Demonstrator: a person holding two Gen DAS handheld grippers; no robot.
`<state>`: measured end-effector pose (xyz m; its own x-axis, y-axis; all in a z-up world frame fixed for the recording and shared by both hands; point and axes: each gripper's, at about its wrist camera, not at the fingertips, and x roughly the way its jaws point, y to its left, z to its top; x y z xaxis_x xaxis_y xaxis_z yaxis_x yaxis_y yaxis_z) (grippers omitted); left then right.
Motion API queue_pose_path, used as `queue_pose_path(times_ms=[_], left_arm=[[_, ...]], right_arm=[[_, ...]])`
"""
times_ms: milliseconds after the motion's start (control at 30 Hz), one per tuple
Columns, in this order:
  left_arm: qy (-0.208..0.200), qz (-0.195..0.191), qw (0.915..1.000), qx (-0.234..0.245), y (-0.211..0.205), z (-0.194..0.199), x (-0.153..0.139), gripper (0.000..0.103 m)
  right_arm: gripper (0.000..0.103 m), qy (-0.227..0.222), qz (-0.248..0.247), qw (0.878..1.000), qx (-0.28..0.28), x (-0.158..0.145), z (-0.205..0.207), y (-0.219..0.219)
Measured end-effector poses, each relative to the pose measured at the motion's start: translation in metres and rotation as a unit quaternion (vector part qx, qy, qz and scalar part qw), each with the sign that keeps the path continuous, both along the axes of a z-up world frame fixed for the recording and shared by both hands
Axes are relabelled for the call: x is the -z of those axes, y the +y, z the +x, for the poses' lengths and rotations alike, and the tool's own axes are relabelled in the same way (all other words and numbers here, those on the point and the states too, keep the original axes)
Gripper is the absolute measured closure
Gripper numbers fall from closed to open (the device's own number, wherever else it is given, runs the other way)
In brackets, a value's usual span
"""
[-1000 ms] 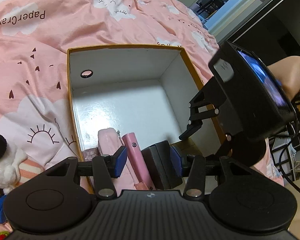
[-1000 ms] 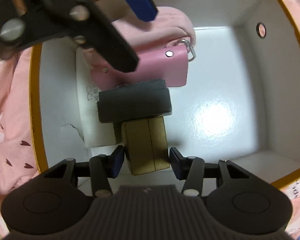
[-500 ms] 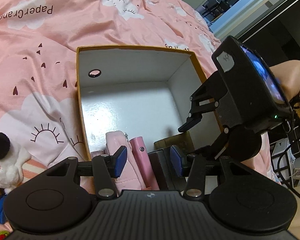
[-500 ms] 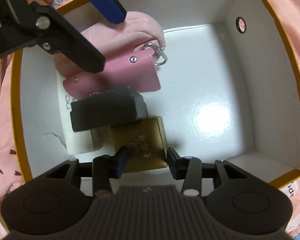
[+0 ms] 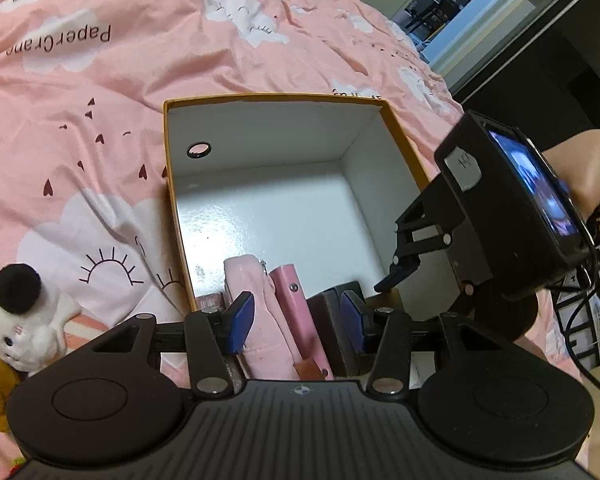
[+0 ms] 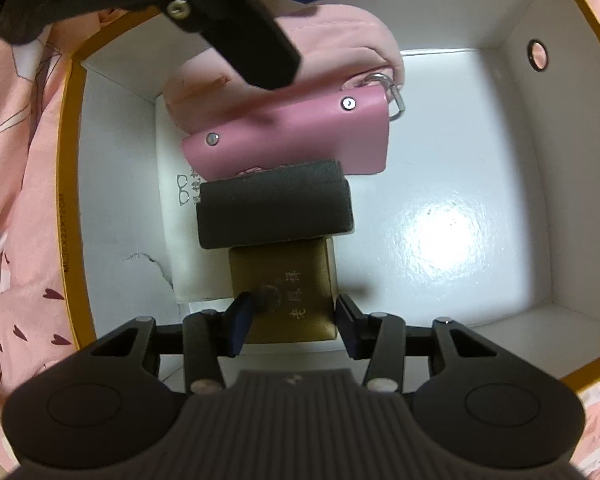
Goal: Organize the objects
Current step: 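Push the gold box against the gray box with the right gripper, then grasp the yellow tape measure with the right gripper while the left gripper grasps the red knitted strawberry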
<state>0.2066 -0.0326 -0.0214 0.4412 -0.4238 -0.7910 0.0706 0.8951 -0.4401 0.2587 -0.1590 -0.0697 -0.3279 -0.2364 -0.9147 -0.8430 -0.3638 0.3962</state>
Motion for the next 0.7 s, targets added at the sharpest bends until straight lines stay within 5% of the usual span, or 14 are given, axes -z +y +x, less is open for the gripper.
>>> queue_pose_path(times_ms=[200, 367, 533, 700], left_arm=[[-0.046, 0.038, 0.9982, 0.013, -0.011, -0.029, -0.018, 0.049], [-0.063, 0.047, 0.9968, 0.010, -0.004, -0.054, -0.029, 0.050], [-0.089, 0.044, 0.9946, -0.030, 0.034, -0.078, -0.046, 0.050], [-0.100, 0.056, 0.9867, -0.115, 0.088, -0.099, -0.054, 0.050]], right_arm=[[0.055, -0.015, 0.050, 0.998, 0.047, -0.030, 0.000, -0.003], [0.055, -0.010, 0.122, 0.982, 0.146, -0.070, -0.002, -0.003], [0.047, -0.015, 0.208, 0.938, 0.275, -0.123, -0.028, 0.009], [0.047, -0.015, 0.265, 0.886, 0.379, -0.137, -0.062, 0.031]])
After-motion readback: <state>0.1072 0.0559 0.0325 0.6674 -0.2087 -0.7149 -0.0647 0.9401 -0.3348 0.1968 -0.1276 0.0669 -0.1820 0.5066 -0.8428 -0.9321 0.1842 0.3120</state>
